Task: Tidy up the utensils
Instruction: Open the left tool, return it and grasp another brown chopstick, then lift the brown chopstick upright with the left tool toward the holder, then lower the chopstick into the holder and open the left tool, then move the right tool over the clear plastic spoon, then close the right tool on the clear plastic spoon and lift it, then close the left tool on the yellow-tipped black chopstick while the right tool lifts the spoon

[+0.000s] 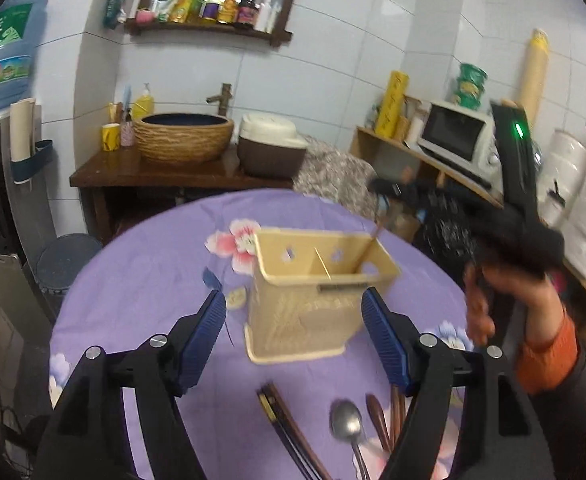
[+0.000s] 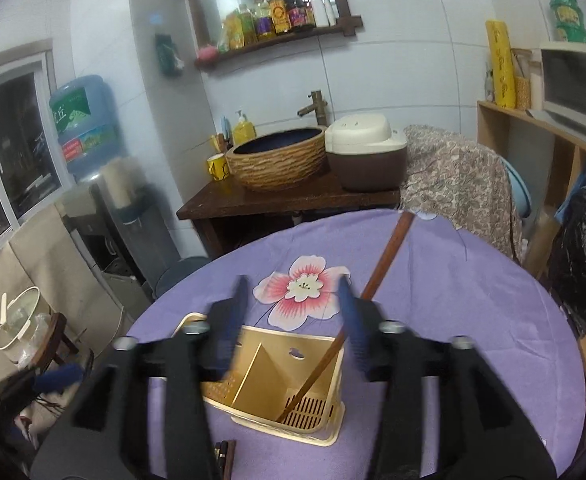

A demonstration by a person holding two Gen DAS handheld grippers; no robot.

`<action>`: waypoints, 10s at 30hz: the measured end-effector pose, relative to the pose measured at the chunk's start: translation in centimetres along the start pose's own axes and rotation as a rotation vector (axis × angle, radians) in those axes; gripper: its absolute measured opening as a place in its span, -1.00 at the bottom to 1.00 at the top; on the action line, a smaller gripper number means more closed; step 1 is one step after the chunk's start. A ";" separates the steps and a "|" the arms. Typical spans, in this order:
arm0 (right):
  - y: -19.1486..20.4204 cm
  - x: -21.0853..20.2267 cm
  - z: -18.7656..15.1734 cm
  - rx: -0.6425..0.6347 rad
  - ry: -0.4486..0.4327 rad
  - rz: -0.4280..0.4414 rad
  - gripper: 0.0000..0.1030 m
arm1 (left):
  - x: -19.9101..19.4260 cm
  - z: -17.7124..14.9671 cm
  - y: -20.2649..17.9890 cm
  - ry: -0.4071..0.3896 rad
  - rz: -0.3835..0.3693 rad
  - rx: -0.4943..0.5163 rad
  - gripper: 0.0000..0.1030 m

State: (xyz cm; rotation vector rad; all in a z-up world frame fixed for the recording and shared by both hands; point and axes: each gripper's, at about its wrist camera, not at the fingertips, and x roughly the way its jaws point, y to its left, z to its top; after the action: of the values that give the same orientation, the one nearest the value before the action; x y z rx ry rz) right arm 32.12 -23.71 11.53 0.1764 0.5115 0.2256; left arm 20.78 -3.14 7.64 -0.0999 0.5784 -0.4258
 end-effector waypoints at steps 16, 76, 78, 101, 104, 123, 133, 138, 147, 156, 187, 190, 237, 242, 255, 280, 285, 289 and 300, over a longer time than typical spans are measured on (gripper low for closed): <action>1.6 -9.0 -8.1 -0.100 -0.033 -0.018 0.42 | 2.8 -14.5 -4.5 0.386 -0.045 0.110 -0.22; 0.6 -11.9 -17.1 0.089 0.043 0.067 0.42 | 7.3 -11.9 4.7 0.364 0.341 0.039 -0.58; 0.6 -11.8 -17.1 0.092 0.047 0.072 0.42 | 7.6 -11.8 4.4 0.364 0.353 0.065 -0.82; 0.9 -12.4 -17.6 0.094 0.041 0.069 0.42 | -0.5 -2.6 4.1 0.056 0.176 -0.062 -0.84; 1.0 -12.5 -17.8 0.090 0.042 0.072 0.42 | -3.7 -0.3 3.4 -0.040 0.167 -0.048 -0.84; 1.0 -12.8 -18.1 0.087 0.038 0.069 0.42 | -7.0 4.5 3.3 -0.159 0.152 -0.025 -0.84; 0.8 -13.0 -18.4 0.088 0.043 0.068 0.42 | -10.7 11.8 -0.1 -0.305 0.113 0.052 -0.84; 0.8 -13.5 -18.3 0.078 0.032 0.059 0.42 | -10.1 14.7 -2.0 -0.358 0.079 0.064 -0.84; -0.1 -14.1 -18.5 0.077 0.025 0.029 0.42 | -2.0 12.2 -2.1 -0.235 0.118 0.033 -0.84; -0.4 -13.5 -18.8 0.085 0.035 0.033 0.42 | 2.5 8.4 -0.6 -0.102 0.125 -0.009 -0.84; -3.7 -11.3 -20.8 0.021 0.143 -0.170 0.60 | 0.8 -5.1 1.0 0.128 0.162 0.038 0.22; -2.3 -10.7 -21.5 -0.015 0.166 -0.110 0.60 | 1.8 -8.6 1.6 0.214 0.152 0.002 0.16; 2.9 -3.2 -22.9 -0.205 0.355 0.037 -0.84 | 3.8 -14.8 1.7 0.362 0.190 0.018 0.06; -1.2 -6.6 -21.3 -0.084 0.238 -0.076 -0.84 | 3.7 -14.8 2.0 0.356 0.178 -0.002 0.06; -8.1 -7.3 -24.4 0.079 0.296 -0.206 -0.09 | 4.0 -14.5 2.0 0.359 0.172 -0.016 0.15; -8.6 -3.1 -21.8 -0.042 0.374 -0.276 -0.28 | 9.7 -10.3 3.3 0.391 0.193 -0.044 -0.61; -8.6 -2.9 -21.6 -0.041 0.387 -0.270 -0.27 | 10.2 -10.1 2.9 0.402 0.198 -0.031 -0.66; -8.5 -2.8 -21.4 -0.046 0.395 -0.276 -0.27 | 10.5 -10.0 2.8 0.416 0.211 -0.023 -0.66; -8.6 -2.9 -21.6 -0.042 0.392 -0.270 -0.28 | 11.0 -9.9 2.4 0.395 0.228 -0.025 -0.77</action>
State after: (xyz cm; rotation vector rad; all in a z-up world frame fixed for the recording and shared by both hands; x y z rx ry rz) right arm 20.32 -30.29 -7.56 0.0190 0.9118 0.0047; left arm 24.52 -5.27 -6.68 0.0286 0.9732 -0.2149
